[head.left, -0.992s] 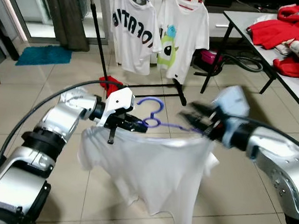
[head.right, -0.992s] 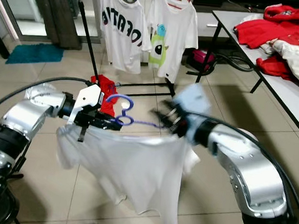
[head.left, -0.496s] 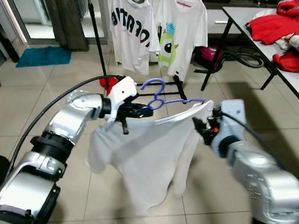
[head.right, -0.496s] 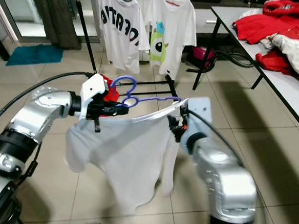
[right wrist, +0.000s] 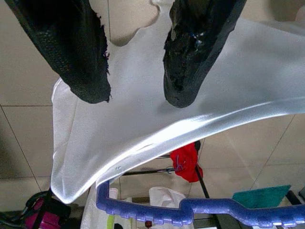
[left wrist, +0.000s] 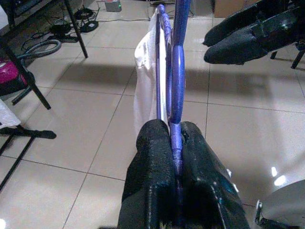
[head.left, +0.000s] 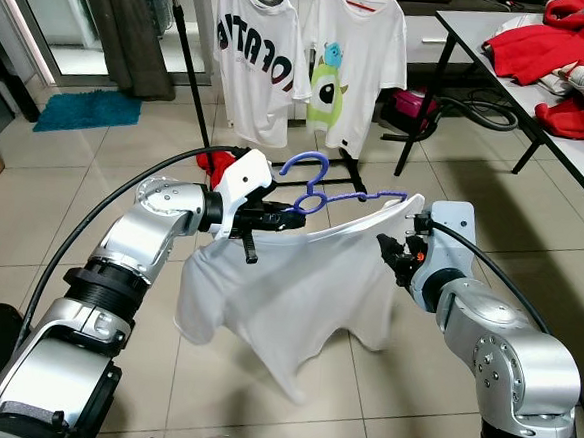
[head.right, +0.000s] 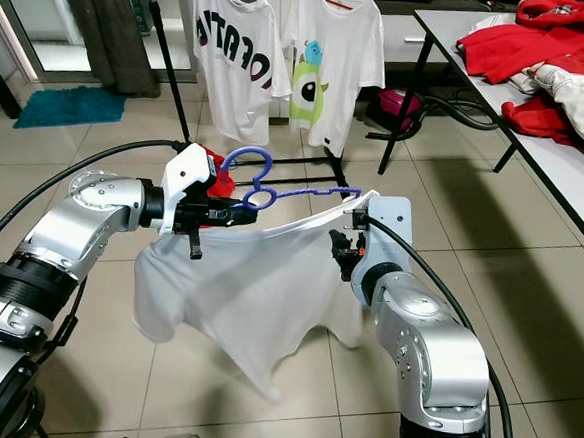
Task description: Hang hanger
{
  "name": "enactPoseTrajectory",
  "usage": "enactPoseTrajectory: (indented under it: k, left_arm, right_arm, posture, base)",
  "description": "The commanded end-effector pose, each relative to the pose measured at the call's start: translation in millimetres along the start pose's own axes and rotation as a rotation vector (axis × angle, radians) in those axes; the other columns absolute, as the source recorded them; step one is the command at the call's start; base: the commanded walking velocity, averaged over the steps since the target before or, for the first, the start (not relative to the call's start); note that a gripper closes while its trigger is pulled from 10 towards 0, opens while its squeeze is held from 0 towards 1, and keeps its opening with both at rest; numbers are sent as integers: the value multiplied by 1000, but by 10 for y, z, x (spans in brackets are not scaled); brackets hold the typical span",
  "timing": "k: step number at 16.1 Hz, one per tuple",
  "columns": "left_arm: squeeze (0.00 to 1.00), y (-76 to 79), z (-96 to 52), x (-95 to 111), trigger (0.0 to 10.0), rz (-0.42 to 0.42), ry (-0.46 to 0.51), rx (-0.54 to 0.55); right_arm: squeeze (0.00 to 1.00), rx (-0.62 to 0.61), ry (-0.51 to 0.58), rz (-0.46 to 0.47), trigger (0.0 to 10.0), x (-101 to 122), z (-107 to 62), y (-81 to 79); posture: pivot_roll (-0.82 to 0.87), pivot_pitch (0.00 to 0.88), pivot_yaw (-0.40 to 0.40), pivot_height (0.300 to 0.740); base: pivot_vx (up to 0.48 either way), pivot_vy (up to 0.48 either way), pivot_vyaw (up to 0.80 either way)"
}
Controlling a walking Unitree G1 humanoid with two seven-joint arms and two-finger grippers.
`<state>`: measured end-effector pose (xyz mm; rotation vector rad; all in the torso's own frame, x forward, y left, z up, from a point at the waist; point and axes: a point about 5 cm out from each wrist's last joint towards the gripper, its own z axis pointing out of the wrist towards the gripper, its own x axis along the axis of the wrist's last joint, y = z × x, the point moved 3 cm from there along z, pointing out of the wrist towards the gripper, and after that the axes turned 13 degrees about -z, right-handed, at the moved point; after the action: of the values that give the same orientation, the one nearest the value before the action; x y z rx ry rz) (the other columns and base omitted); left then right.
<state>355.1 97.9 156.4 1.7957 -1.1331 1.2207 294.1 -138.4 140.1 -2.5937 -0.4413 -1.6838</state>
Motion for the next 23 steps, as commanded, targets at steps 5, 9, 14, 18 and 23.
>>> enactPoseTrajectory:
  k: [5,9,14,18,23]
  left_arm:
    - [0,-14,-46,68,0,11,33,11]
    - [0,63,4,63,0,-5,39,1]
    - [0,182,62,32,0,-24,43,-33]
    - [0,170,39,38,0,-24,38,-4]
    - [0,122,35,28,0,-18,29,33]
  right_arm:
    - [0,-9,0,3,10000,14,-6,14]
    - [0,-34,22,192,10000,86,153,34]
    - [0,-31,68,439,10000,198,412,46]
    - [0,-76,22,421,10000,150,473,83]
    - [0,-71,47,363,10000,237,388,104]
  posture:
    - [-117,50,72,740]
    - [-106,44,59,740]
    - [-105,35,56,740]
    - [-105,30,55,740]
    - [-115,21,56,740]
  base:
    - [0,0,0]
    - [0,0,0]
    - [0,0,0]
    - [0,0,0]
    - [0,0,0]
